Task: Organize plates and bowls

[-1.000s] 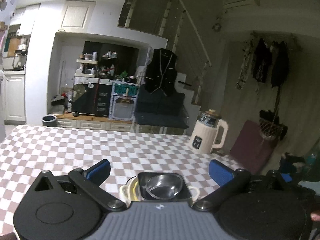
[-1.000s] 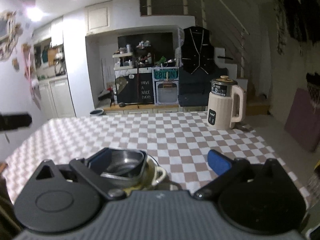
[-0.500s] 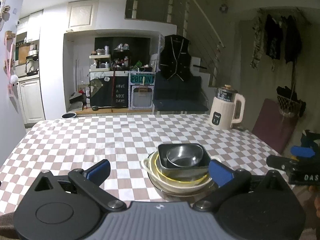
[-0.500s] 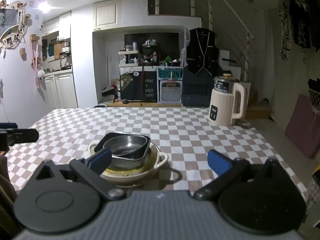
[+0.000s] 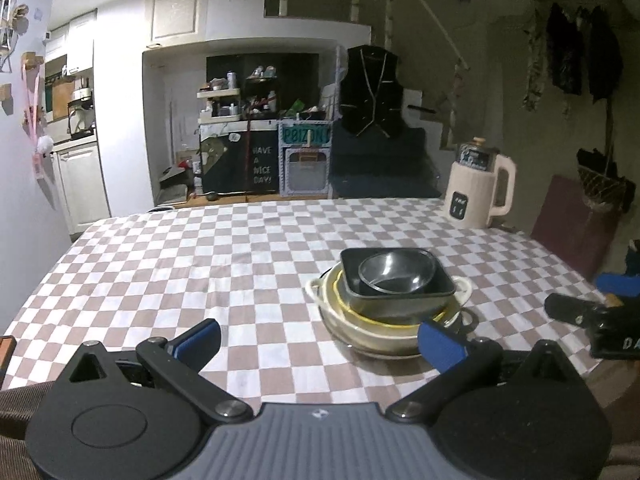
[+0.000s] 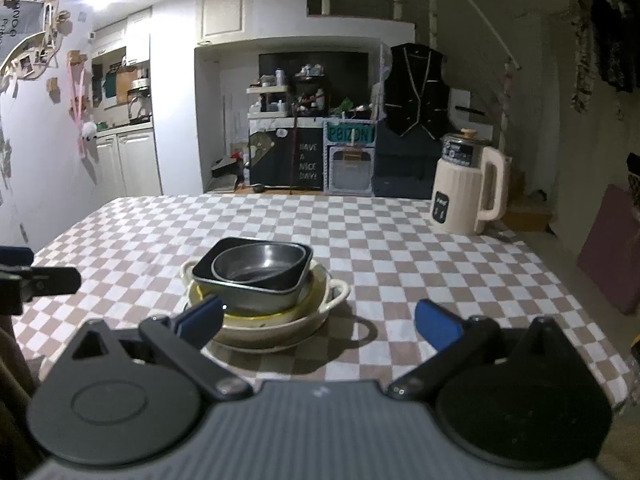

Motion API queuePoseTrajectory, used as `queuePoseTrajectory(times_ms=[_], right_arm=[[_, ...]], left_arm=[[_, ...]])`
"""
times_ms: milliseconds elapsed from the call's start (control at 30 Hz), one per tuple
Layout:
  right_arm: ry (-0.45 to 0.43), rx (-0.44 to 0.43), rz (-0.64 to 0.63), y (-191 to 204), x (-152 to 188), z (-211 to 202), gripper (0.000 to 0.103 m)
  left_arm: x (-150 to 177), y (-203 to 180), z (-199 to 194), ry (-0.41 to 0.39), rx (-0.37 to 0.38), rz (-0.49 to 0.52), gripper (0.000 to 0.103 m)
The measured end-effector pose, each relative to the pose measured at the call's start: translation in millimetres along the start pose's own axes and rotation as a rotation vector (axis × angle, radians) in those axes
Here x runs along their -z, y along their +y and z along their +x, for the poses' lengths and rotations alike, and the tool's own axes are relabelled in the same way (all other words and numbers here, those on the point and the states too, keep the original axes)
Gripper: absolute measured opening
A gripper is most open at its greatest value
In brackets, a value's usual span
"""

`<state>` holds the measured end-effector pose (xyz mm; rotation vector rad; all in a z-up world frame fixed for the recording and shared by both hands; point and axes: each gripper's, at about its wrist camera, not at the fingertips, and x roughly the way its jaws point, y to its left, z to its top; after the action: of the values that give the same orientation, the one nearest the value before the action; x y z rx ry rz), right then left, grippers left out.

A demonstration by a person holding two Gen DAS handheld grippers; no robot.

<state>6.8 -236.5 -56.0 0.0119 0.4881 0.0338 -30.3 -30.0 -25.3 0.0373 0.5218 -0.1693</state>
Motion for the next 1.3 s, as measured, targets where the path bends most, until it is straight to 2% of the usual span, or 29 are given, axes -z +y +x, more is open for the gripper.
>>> queuePoseTrajectory(times_ms=[233,1300], right_arm=[[0.009,0.013,-0.013,0,0,5,0.103],[0.019,0.021,-0.029,-7,4,8,0.103]], left_arm=[[7,-1,11,0.031,-0.022,0.030,0.103],[7,0,11,0.029,-0.012,0.007,0.103]])
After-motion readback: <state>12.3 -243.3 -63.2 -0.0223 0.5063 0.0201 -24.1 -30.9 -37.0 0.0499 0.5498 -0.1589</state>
